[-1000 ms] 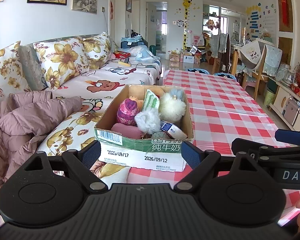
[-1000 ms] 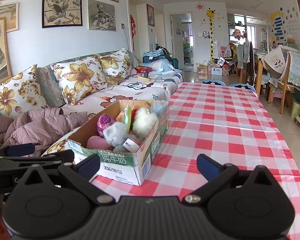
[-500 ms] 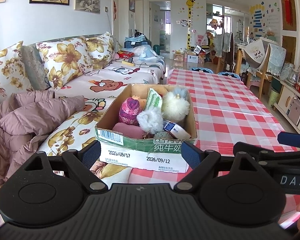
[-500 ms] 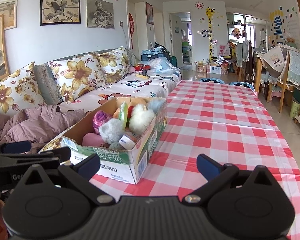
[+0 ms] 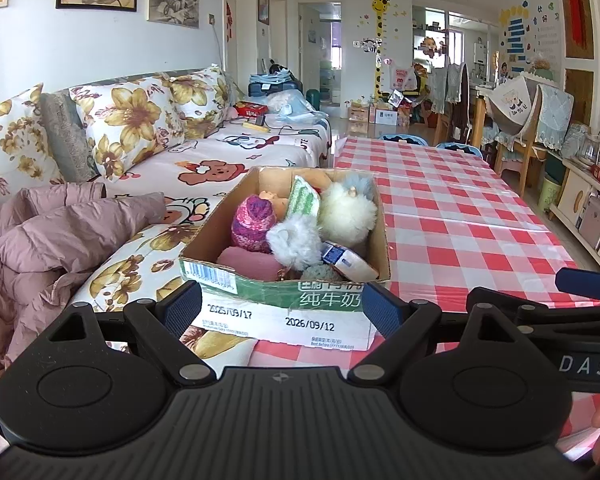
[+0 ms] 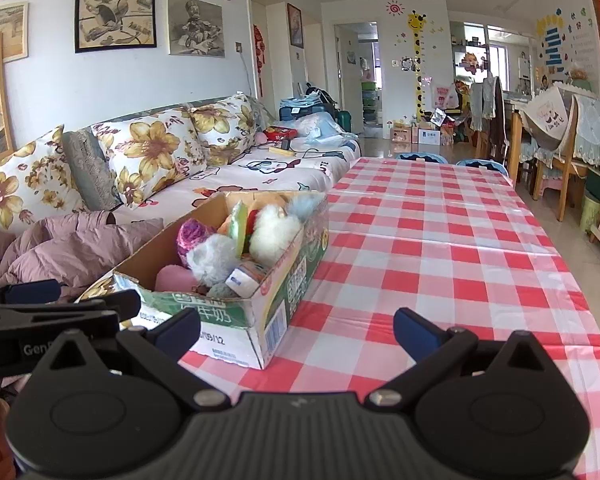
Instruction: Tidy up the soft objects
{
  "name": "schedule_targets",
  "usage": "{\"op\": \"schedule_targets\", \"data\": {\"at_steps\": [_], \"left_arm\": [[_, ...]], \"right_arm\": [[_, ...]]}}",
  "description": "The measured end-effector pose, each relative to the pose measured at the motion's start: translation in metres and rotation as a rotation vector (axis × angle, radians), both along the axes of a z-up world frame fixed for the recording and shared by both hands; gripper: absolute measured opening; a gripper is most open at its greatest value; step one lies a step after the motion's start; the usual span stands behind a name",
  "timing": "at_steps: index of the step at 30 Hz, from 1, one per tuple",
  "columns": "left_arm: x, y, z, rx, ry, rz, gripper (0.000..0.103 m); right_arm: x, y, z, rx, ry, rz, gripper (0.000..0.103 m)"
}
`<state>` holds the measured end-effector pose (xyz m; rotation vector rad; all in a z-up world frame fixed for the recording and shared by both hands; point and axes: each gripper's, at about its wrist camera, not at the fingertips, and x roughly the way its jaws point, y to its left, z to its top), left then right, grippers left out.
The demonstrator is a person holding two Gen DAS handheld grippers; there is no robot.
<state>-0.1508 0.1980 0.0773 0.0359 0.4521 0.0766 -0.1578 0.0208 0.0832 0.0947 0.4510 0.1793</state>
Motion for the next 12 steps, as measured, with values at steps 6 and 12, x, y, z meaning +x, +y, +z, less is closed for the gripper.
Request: {"op": "schedule_targets", "data": {"at_steps": [6, 12], "left_arm": [[0.012, -0.017, 0.001, 0.014, -0.019, -0.029, 0.103], [0.035, -0.068, 0.008, 0.031, -0.059, -0.109, 0.103]], "right_arm": [[0.007, -0.021, -0.003, 0.03, -0.009, -0.029, 0.102], [0.019, -0.077, 0.002, 0.025, -0.064, -0.179, 0.102]]}}
